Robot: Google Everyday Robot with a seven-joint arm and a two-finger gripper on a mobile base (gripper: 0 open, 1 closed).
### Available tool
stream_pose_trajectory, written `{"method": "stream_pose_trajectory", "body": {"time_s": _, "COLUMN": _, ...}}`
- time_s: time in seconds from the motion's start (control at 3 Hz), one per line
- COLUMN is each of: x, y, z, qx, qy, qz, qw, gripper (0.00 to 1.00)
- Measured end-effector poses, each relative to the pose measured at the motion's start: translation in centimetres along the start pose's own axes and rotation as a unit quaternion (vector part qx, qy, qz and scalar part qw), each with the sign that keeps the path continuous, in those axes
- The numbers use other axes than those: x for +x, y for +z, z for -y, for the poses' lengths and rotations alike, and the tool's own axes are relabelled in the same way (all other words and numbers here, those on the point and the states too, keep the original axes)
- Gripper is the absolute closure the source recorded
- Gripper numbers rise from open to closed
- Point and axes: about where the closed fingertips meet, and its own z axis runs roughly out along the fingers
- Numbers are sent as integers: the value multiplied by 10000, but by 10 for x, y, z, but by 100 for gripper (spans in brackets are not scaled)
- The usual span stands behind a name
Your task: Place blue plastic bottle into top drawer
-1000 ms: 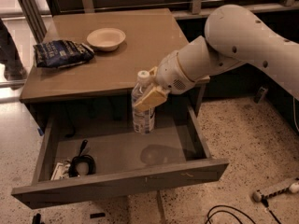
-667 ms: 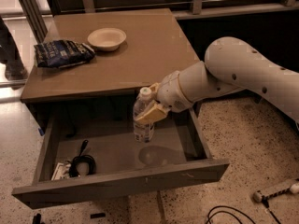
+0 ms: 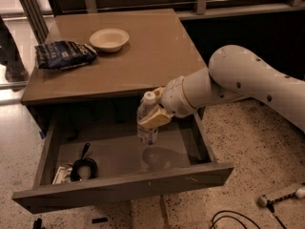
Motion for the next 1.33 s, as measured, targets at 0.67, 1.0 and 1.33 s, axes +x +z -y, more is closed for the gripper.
{"method": "stream_pose_trajectory", "body": {"time_s": 0.67, "x": 27, "y": 23, "z": 12, "qx": 284, "qy": -147, "qz": 108, "qw": 9994, "gripper": 100}}
{"method": "stream_pose_trajectory", "body": {"time_s": 1.0, "x": 36, "y": 36, "z": 13, "qx": 233, "qy": -104, "qz": 104, "qw": 9996, "gripper": 100}}
{"method": "stream_pose_trajectory", "body": {"time_s": 1.33, "x": 45, "y": 47, "z": 12, "qx": 140, "qy": -34, "qz": 95, "qw": 9999, "gripper": 100}}
